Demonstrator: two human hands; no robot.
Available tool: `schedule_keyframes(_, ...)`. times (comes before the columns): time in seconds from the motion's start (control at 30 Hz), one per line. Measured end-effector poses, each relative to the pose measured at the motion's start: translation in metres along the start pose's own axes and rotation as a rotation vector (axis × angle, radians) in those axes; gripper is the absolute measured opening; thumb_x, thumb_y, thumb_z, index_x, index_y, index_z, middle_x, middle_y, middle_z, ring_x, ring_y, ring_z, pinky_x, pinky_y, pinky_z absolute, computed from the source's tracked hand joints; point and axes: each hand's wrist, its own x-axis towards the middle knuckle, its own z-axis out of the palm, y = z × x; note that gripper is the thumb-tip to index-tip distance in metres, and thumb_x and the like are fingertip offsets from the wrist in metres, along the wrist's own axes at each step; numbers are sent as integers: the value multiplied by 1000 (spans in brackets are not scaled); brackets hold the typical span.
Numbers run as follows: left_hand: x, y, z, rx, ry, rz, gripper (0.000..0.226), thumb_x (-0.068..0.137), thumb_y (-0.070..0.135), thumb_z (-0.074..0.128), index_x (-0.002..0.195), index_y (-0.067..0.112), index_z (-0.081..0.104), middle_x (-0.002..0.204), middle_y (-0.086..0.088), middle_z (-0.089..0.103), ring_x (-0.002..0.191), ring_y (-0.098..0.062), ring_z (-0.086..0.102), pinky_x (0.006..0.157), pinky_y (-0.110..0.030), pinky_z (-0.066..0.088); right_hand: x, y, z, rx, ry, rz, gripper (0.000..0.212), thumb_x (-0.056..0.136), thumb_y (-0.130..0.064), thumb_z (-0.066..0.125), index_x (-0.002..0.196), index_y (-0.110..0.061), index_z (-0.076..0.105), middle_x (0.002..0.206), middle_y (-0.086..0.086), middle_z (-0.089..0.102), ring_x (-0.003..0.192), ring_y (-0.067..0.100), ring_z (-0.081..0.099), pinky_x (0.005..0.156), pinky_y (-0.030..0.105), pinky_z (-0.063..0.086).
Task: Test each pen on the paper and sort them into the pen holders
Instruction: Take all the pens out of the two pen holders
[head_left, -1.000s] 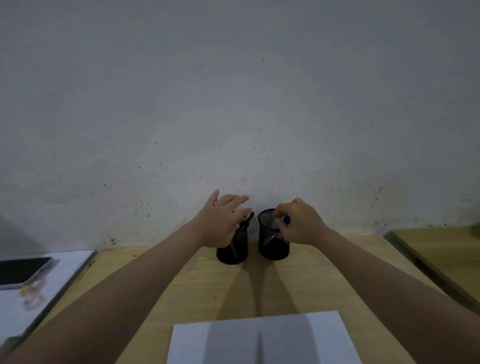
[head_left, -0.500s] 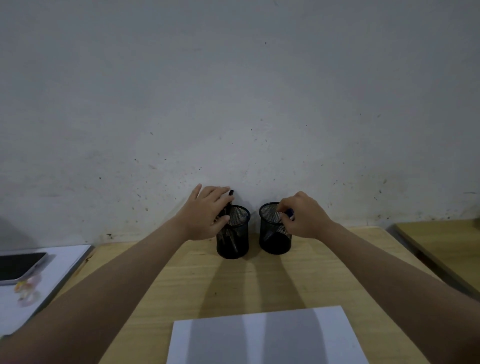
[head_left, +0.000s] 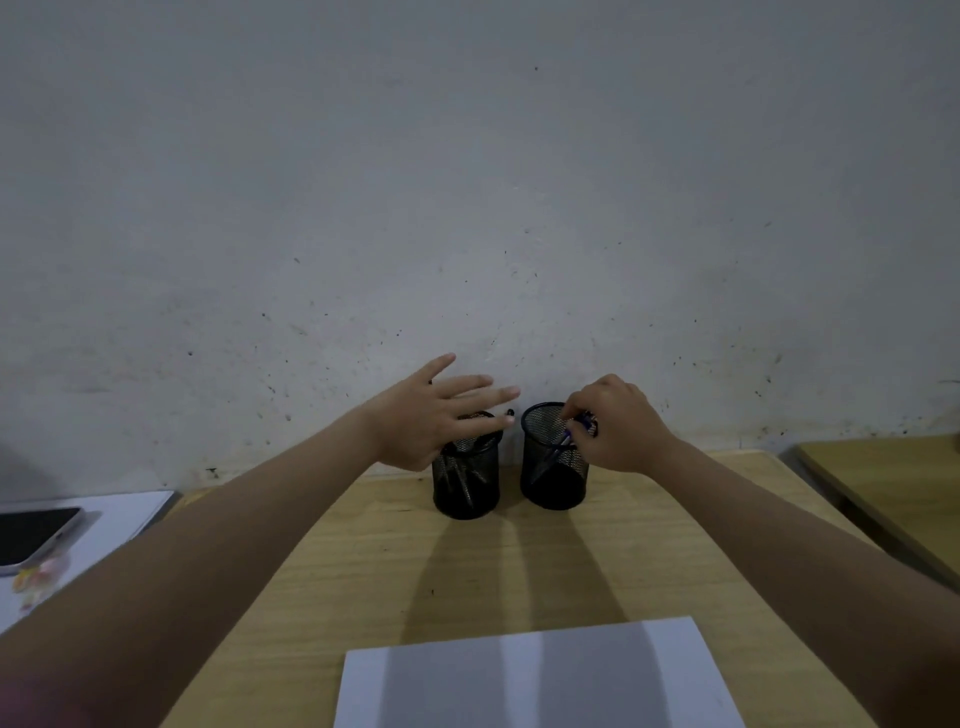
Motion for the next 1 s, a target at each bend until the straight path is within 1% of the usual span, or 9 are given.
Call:
schedule_keyframes(0.13,8,-2,0,58,-63,91,83,75,20,53,146,37,14,157,-5,15,137,-28,33,109,-55,22,-1,1,1,22,8,0,17,79,-16,61,93,-12,70,83,4,70,94,27,53,80,36,42)
schedule_keyframes(0.3,4,-5,2,-8,-102,-84,53,85,39,33,137,31,40,147,-10,40,126,-29,47,105,-56,31,0,3,4,32,12,14,18,79,-15,61,94,-12,70,84,3,69,96,27,52,77,34,39)
schedule_keyframes(0.4,-4,-9,4,-94,-140,-196,53,89,50,31,130,23,50,139,-13,48,120,-31,51,103,-57,33,1,3,6,33,13,13,17,79,-15,61,94,-13,70,83,3,69,96,27,52,75,31,35)
schedule_keyframes(0.5,-10,-11,8,-122,-89,-217,59,90,57,29,134,22,45,137,-12,48,115,-30,51,103,-54,33,1,3,6,34,15,11,17,79,-15,61,93,-13,70,83,3,69,96,26,51,75,31,34)
schedule_keyframes(0.63,-5,-15,8,-108,7,-54,65,90,61,24,146,29,22,153,-5,29,130,-25,42,108,-54,24,0,3,7,33,27,14,17,79,-15,60,92,-13,70,83,3,67,96,27,51,76,31,33)
schedule_keyframes(0.7,3,-15,8,-103,28,96,68,89,63,22,148,29,15,156,1,18,136,-23,34,111,-55,16,0,4,8,37,29,11,18,78,-16,59,92,-12,70,82,3,67,95,28,52,75,31,34)
schedule_keyframes(0.77,10,-15,12,-86,8,189,73,88,66,22,148,26,14,155,3,18,140,-22,28,112,-54,6,-1,4,9,39,31,13,17,78,-15,60,92,-12,70,83,2,67,95,27,51,74,31,35)
schedule_keyframes(0.87,14,-14,18,-83,-47,185,83,83,74,23,147,22,19,148,-5,38,139,-25,30,113,-52,-1,-1,5,10,44,36,14,16,79,-15,61,91,-12,70,83,2,66,96,27,51,74,31,36)
schedule_keyframes(1.0,4,-15,23,-32,-22,86,87,80,77,26,133,10,45,121,-8,60,123,-27,47,112,-50,8,-1,6,11,46,40,18,16,80,-15,61,92,-12,70,84,1,66,97,26,51,74,32,36)
